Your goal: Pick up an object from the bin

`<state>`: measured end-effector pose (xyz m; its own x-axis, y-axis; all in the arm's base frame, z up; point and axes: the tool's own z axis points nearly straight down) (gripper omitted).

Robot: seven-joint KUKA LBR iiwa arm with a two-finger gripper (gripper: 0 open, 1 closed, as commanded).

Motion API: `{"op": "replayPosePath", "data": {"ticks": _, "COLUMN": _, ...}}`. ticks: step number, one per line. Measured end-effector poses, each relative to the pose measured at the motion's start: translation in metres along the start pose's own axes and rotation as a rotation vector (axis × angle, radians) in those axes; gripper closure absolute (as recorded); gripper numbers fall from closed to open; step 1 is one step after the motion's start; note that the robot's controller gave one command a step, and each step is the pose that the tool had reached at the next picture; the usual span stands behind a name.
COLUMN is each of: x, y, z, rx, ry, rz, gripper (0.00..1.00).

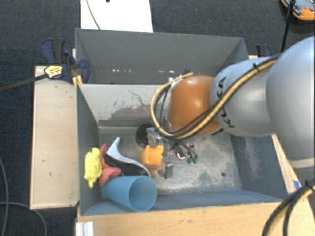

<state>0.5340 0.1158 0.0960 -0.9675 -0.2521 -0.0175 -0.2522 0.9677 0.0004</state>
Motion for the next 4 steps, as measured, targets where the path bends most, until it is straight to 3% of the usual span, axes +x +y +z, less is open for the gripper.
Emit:
{"op": "replayPosePath", "data": {"ticks": 1, "x": 0.002, "y": 0.001, "z": 0.014, "rx": -0.003, "ry": -0.025, "rz": 0.039, "gripper": 1.00}}
{"op": "replayPosePath", "data": {"ticks": 3, "x": 0.008, "y": 0.001, "z": 0.014, "rx": -0.003, "ry": -0.026, "rz": 0.005, "gripper": 1.00}}
{"op": "replayPosePath", "data": {"ticks": 4, "x": 0.015, "y": -0.014, "z": -0.018, "rx": -0.002, "ry": 0.018, "rz": -0.037, "gripper": 1.00}}
